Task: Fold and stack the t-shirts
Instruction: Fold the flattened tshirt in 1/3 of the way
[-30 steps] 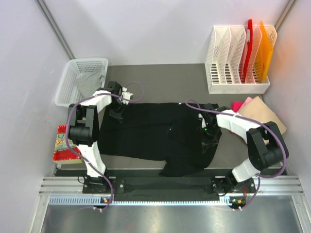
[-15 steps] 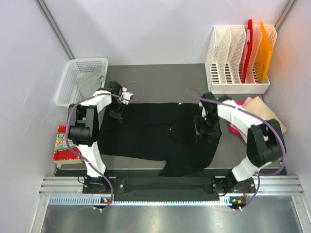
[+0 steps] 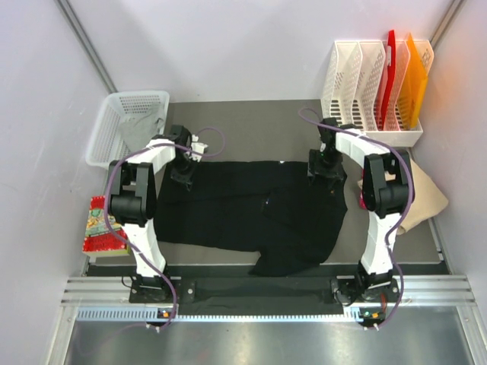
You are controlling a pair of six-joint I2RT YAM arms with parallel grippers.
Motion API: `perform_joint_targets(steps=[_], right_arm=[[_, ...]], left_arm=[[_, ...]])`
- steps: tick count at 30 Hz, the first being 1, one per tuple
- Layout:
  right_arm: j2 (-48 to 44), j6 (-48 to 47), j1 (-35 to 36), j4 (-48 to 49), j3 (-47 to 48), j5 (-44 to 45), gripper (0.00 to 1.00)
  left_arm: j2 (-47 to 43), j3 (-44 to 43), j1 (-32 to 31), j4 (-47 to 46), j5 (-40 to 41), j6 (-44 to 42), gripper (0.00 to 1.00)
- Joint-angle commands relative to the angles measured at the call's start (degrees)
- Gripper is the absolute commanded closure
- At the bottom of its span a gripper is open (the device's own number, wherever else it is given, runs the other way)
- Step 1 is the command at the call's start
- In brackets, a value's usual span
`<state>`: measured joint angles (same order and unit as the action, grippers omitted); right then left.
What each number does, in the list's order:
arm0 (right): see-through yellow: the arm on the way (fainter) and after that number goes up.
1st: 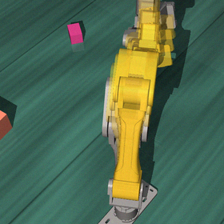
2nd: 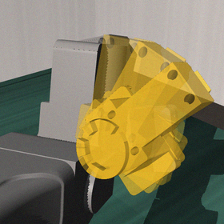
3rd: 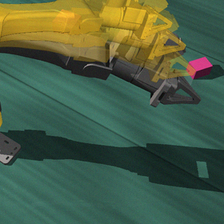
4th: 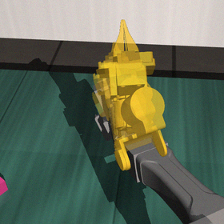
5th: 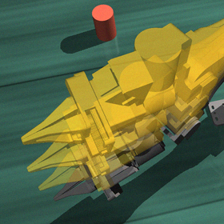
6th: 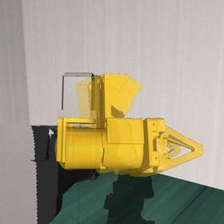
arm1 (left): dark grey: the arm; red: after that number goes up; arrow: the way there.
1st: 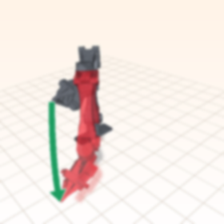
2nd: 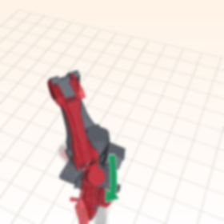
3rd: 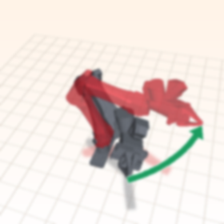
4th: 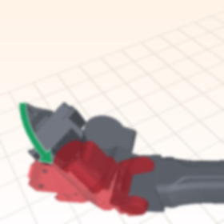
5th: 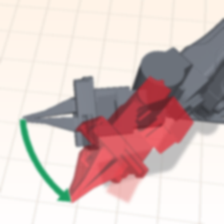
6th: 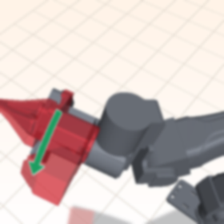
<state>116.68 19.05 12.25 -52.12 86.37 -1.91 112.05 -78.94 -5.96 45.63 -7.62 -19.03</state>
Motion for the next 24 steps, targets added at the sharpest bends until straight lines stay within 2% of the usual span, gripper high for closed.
perform_joint_targets(steps=[1,6,16,24], right_arm=[[1.9,-0.9,-0.5,1.6,1.3,3.1,0.32],[7.2,-1.0,-1.0,0.9,6.6,5.2,0.32],[22.0,-1.8,-0.9,-6.6,33.0,8.7,0.33],[27.6,-1.4,-0.9,-6.3,39.7,8.6,0.35]], left_arm=[[1.7,-2.4,0.5,-0.5,0.4,-0.1,0.93],[3.9,-3.5,0.5,-1.9,0.8,0.4,0.93],[16.9,-16.1,0.9,-0.7,2.6,1.7,0.93],[22.9,-24.9,1.6,0.9,3.0,3.2,0.94]])
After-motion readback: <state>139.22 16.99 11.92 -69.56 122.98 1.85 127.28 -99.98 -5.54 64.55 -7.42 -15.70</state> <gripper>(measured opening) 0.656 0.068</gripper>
